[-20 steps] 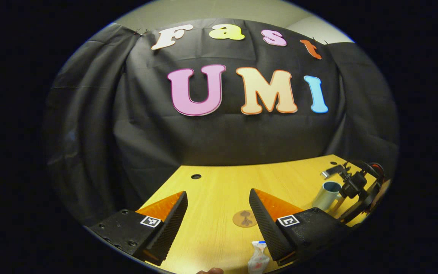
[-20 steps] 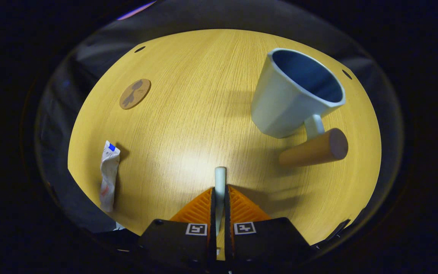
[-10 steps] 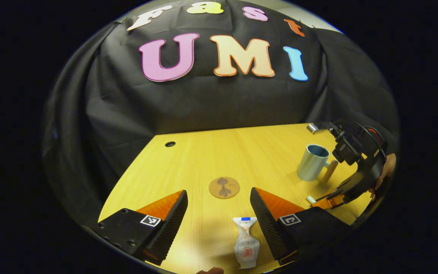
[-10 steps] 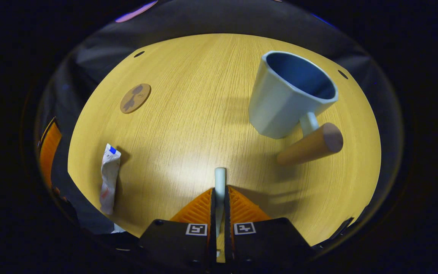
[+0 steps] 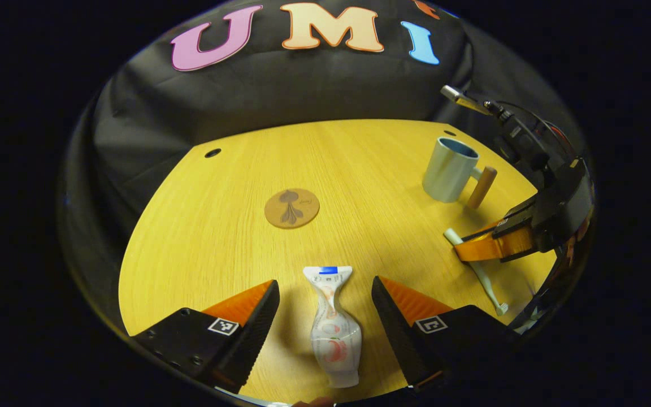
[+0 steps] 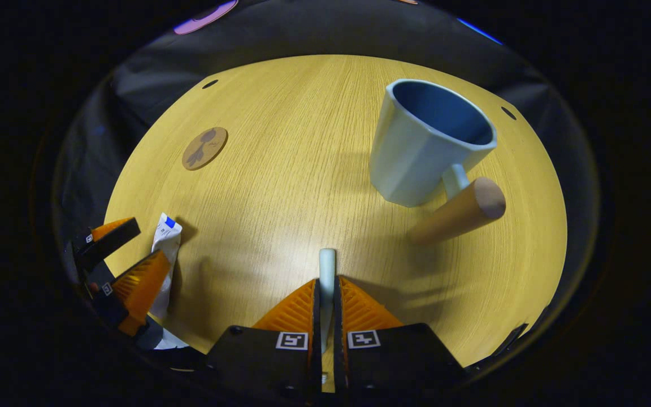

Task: Put the toothbrush and toothpaste on the desktop into the cup, then pick up the cup and place it on the coaster on the desktop.

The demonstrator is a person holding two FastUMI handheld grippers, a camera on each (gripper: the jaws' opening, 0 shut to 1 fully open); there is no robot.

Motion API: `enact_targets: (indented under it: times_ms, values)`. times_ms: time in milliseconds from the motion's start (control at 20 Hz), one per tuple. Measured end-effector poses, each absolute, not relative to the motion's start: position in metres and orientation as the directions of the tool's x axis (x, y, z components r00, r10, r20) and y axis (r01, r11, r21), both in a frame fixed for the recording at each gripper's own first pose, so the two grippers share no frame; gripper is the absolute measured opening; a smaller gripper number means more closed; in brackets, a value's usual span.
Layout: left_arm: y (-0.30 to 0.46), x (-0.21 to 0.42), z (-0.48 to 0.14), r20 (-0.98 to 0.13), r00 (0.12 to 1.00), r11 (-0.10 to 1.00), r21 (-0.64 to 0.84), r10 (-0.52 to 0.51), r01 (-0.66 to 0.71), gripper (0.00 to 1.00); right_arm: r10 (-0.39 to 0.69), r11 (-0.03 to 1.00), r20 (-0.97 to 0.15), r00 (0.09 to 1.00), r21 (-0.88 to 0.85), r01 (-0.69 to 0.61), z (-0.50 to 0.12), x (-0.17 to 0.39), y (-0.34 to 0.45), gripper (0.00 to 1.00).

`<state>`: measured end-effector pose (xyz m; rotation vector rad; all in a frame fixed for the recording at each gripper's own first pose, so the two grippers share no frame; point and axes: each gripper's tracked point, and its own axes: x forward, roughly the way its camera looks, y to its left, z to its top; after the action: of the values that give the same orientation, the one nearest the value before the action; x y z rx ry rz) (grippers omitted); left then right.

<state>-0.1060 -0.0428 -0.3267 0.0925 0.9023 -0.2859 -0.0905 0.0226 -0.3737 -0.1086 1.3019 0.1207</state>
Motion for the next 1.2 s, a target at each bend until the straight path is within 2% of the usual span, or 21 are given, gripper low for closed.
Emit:
enact_targets:
  times_ms: [250, 600, 650, 800, 950, 1000, 1050, 1200]
  values:
    - [-0.045, -0.111, -0.349, -0.844, 0.504, 0.966, -0.061, -0.184, 0.25, 0.97, 0.042, 0.987, -0.963, 0.268, -0.001, -0.158, -0.374, -0.091, 0.023, 0.11]
    - [-0.044, -0.108, -0.354, -0.886, 0.442, 0.975, -0.049, -0.142, 0.216, 0.97, 0.063, 0.982, -0.962, 0.265, 0.013, -0.188, -0.374, -0.09, 0.023, 0.11]
    - [-0.044, -0.106, -0.355, -0.891, 0.434, 0.976, -0.046, -0.136, 0.212, 0.93, 0.067, 0.981, -0.962, 0.265, 0.016, -0.191, -0.374, -0.09, 0.023, 0.11]
    - [-0.043, -0.103, -0.356, -0.895, 0.428, 0.982, -0.05, -0.124, 0.18, 0.77, 0.074, 0.98, -0.961, 0.267, 0.02, -0.2, -0.374, -0.09, 0.023, 0.11]
    - [-0.042, -0.099, -0.356, -0.887, 0.448, 0.99, -0.062, -0.112, 0.124, 0.37, 0.082, 0.978, -0.959, 0.271, 0.025, -0.209, -0.369, -0.095, 0.017, 0.11]
    - [-0.042, -0.095, -0.357, -0.881, 0.459, 0.992, -0.074, -0.113, 0.103, 0.29, 0.085, 0.977, -0.959, 0.27, 0.027, -0.212, -0.365, -0.097, 0.01, 0.11]
    - [-0.04, -0.097, -0.357, -0.881, 0.459, 0.992, -0.075, -0.113, 0.101, 0.15, 0.087, 0.977, -0.959, 0.271, 0.029, -0.212, -0.363, -0.098, 0.007, 0.11]
    - [-0.042, -0.096, -0.354, -0.877, 0.468, 0.992, -0.066, -0.11, 0.109, 0.05, 0.09, 0.979, -0.953, 0.288, 0.032, -0.201, -0.364, -0.095, 0.01, 0.11]
